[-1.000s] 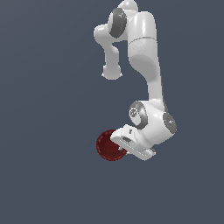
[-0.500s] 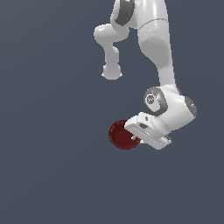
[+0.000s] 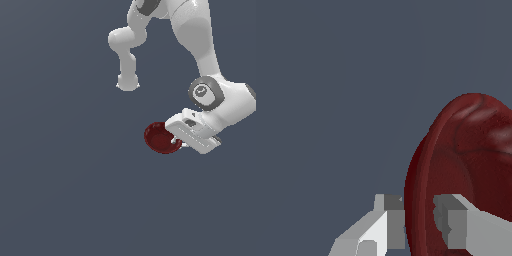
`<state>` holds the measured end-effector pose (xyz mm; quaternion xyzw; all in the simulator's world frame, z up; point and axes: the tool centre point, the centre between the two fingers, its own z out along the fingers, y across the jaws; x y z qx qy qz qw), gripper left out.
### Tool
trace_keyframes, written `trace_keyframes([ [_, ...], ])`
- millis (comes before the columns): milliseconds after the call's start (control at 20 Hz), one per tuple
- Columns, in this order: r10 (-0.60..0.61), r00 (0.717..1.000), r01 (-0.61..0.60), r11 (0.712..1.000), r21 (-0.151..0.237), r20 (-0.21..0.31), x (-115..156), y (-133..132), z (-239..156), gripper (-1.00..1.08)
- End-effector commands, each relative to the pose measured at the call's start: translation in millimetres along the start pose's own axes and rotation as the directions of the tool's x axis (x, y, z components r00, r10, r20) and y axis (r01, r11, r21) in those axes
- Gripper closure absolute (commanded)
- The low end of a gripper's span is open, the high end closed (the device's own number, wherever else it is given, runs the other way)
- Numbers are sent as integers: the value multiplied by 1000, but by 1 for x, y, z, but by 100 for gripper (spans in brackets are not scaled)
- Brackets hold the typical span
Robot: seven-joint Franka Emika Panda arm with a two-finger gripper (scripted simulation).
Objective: Pick up the object and move it to a goal position.
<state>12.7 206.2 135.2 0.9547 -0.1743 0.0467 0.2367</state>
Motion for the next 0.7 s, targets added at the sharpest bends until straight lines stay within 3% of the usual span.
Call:
trace_keyframes([
  [0,1,1000,-1,1000,1,-1,-14,-7,-22,108],
  [300,2,1000,-2,1000,1,-1,-36,-19,-54,108],
  [650,3,1000,-3,1000,1,0,-37,-22,-59,108],
])
